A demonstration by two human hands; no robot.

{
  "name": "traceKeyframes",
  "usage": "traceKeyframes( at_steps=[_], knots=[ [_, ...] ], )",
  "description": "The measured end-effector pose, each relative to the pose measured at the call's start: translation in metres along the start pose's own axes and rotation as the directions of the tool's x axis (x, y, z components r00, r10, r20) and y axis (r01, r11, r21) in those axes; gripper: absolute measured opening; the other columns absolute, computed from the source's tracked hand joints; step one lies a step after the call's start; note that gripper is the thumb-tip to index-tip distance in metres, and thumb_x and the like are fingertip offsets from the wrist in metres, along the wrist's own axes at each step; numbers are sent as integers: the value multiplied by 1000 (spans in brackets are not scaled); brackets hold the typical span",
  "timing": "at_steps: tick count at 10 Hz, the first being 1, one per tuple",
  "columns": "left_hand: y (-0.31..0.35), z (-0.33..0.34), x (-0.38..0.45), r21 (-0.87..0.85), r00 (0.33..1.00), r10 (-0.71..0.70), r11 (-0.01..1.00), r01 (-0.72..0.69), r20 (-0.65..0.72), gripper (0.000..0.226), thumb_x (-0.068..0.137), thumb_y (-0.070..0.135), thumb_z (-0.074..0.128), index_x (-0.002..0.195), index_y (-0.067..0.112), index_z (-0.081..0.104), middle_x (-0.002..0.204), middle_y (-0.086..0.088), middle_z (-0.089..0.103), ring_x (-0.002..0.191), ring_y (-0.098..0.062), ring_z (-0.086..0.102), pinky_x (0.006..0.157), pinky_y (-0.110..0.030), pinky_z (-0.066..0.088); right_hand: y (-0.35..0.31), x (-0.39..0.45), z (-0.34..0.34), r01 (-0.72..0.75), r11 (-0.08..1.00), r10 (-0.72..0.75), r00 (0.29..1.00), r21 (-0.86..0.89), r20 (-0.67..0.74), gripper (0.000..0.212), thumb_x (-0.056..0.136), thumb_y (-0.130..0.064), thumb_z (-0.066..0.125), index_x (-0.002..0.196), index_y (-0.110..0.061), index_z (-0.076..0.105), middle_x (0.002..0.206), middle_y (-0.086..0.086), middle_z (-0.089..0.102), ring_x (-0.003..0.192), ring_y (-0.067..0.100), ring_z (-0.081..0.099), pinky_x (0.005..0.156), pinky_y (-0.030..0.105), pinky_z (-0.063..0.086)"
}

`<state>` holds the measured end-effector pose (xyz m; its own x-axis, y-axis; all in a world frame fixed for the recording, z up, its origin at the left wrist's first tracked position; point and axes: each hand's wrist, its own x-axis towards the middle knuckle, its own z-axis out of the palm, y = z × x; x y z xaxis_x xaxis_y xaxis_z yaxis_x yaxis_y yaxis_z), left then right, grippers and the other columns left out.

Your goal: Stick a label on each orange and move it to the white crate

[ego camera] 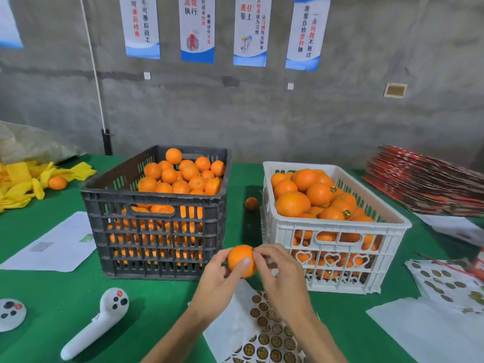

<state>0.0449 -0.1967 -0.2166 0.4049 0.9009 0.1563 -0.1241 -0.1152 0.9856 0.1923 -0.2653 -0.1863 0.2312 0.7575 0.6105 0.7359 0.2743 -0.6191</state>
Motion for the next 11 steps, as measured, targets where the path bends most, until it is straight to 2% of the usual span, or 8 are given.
traceKeyframes(
  at_steps=[2, 3, 4, 5, 6, 7, 9, 11],
  knots=[
    [61, 35, 38, 61, 997, 79, 995, -79, 12, 51, 79, 57, 77, 118, 26, 65, 109, 3, 75, 101, -11, 74, 87, -27, 61, -4, 30, -46, 165, 929, -147, 986, -333, 80, 56, 96, -49, 59, 145, -23, 51, 147, -11, 51, 132, 7, 51, 104, 29, 51],
    [90, 64, 57, 137, 984, 175, 976, -168, -39, 32, 81, 51, 81, 102, 29, 71, 91, 20, 76, 88, 0, 73, 70, -12, 54, -7, 54, -68, 166, 854, -199, 980, -493, -16, 63, 89, -53, 70, 138, -16, 55, 134, -2, 61, 110, 17, 65, 78, 30, 58],
    [114, 95, 75, 155, 972, 235, 961, -229, -23, 18, 86, 42, 82, 92, 26, 76, 85, 16, 77, 81, 0, 73, 71, -15, 55, -5, 78, -89, 97, 850, -189, 973, -518, -128, 58, 88, -49, 74, 132, -15, 57, 125, 0, 65, 92, 21, 69, 61, 34, 56],
    [130, 116, 87, 123, 970, 239, 962, -243, 44, 34, 90, 48, 77, 113, 23, 74, 102, 8, 78, 95, -7, 75, 86, -30, 62, 11, 96, -115, -11, 881, -103, 971, -472, -216, 54, 94, -49, 67, 135, -17, 53, 122, 1, 65, 87, 21, 68, 65, 37, 58],
    [132, 117, 95, 167, 970, 239, 955, -243, 45, 52, 87, 61, 71, 125, 25, 69, 114, 9, 73, 103, -9, 73, 91, -39, 62, 40, 108, -145, -146, 819, -22, 958, -554, -284, 50, 95, -45, 66, 134, -17, 54, 124, 2, 65, 99, 23, 66, 72, 37, 54],
    [127, 108, 99, 250, 968, 249, 936, -249, 34, 33, 95, 45, 71, 122, 25, 69, 117, 9, 70, 105, -9, 70, 93, -45, 61, 68, 108, -166, -257, 744, 75, 950, -617, -305, 53, 92, -35, 70, 139, -18, 52, 132, 3, 63, 114, 27, 61, 81, 40, 54],
    [114, 84, 101, 335, 963, 268, 909, -248, -14, 33, 98, 37, 69, 128, 22, 64, 124, 7, 68, 106, -3, 66, 87, -27, 57, 88, 95, -166, -290, 740, 109, 942, -607, -317, 44, 95, -30, 66, 136, -16, 58, 133, 4, 63, 113, 28, 63, 86, 47, 57],
    [105, 54, 102, 347, 980, 174, 929, -129, -101, 43, 98, 38, 68, 135, 21, 56, 128, 4, 63, 107, -8, 65, 96, -43, 59, 86, 105, -170, -482, 717, 207, 837, -503, -506, 34, 103, -26, 55, 132, -11, 59, 136, 13, 55, 101, 39, 64, 79, 47, 54]
  ],
)
